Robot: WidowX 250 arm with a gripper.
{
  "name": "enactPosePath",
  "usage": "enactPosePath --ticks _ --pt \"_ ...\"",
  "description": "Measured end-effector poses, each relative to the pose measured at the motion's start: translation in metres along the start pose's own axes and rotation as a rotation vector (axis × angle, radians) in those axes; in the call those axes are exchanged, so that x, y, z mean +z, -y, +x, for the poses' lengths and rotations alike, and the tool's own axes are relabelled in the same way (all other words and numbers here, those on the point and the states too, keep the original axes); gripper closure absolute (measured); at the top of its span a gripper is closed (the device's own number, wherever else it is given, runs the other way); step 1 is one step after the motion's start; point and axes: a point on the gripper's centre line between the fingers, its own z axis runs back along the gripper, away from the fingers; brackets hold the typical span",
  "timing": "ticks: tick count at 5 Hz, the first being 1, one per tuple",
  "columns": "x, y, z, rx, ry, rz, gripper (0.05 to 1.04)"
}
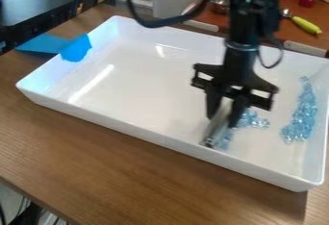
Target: Sweep into pile
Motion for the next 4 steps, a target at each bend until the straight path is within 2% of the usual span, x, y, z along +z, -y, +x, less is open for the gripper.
enactPosePath --ticks 1,2,3,4 --pt "-0.003 0.018 0.005 0.024 -0.016 -0.002 0.719" --pt "-0.002 0.029 0.012 0.102 -0.039 -0.034 0.719" --pt "-0.002 0.036 0.02 0.172 -0.041 -0.056 0.719" --pt "-0.002 0.042 0.033 0.274 -0.02 -0.073 0.719"
